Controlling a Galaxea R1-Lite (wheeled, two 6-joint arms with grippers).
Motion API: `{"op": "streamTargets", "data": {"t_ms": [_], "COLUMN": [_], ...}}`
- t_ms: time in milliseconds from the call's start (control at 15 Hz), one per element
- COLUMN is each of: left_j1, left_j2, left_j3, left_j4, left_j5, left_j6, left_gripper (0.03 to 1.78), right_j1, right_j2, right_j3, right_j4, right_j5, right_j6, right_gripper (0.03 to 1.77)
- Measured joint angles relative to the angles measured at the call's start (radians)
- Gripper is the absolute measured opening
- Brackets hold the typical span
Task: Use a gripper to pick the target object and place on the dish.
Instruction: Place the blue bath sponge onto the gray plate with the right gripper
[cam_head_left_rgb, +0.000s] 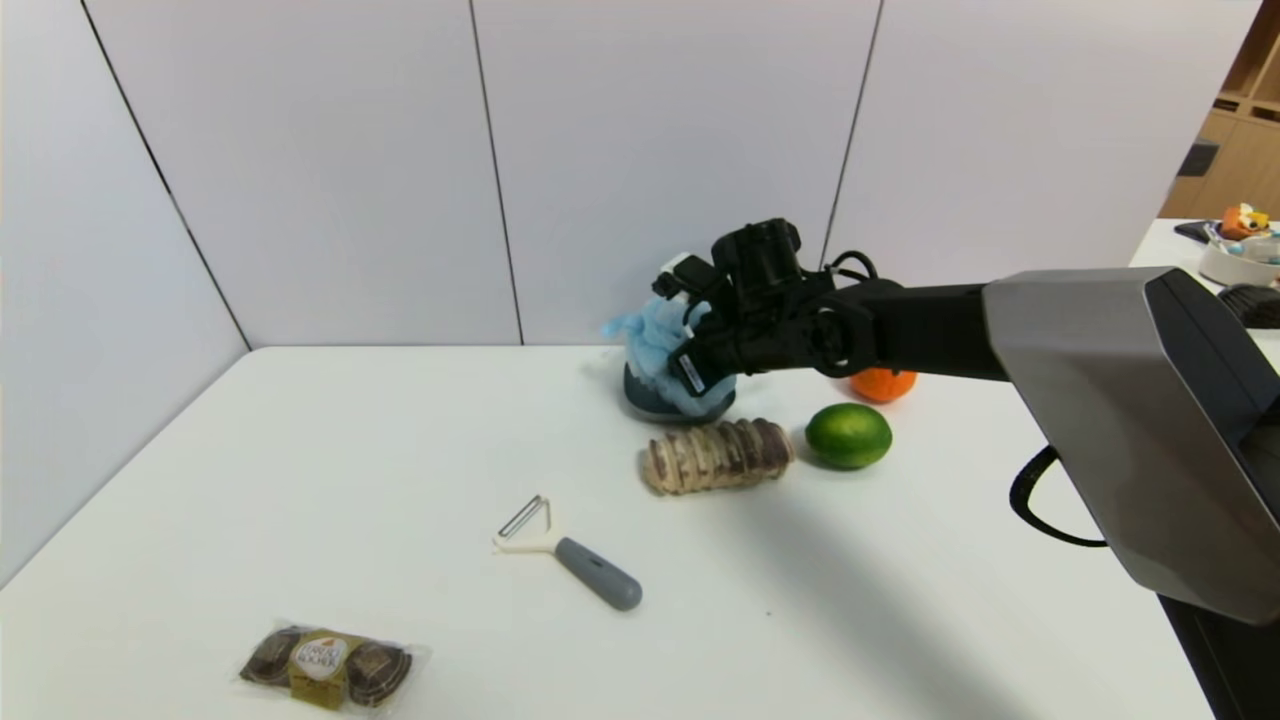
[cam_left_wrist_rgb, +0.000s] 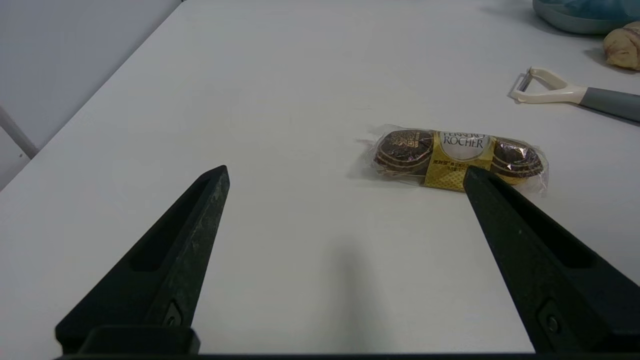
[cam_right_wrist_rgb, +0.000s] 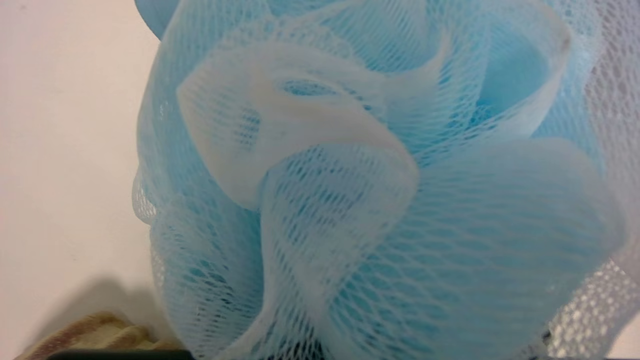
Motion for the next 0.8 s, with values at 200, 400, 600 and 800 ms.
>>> {"op": "streamTargets", "data": {"t_ms": [200, 400, 600, 800], "left_j1": [0.000, 0.000, 0.000, 0.000], "left_j2": [0.000, 0.000, 0.000, 0.000], "left_j3": [0.000, 0.000, 0.000, 0.000], "left_j4": [0.000, 0.000, 0.000, 0.000], "left_j5": [0.000, 0.000, 0.000, 0.000], "left_j6": [0.000, 0.000, 0.000, 0.000], "left_gripper": [1.69, 1.69, 1.69, 1.69], "right_j1": [0.007, 0.010, 0.010, 0.006], "right_j2": [0.000, 0.000, -0.004, -0.013], "right_j3": [0.000, 0.001, 0.001, 0.001], "right_j4": [0.000, 0.000, -0.001, -0.001], "right_j5": [-0.001, -0.002, -0.002, 0.000], "right_j6": [-0.001, -0.001, -0.001, -0.001], "right_gripper": [1.09, 1.30, 1.43, 1.52]}}
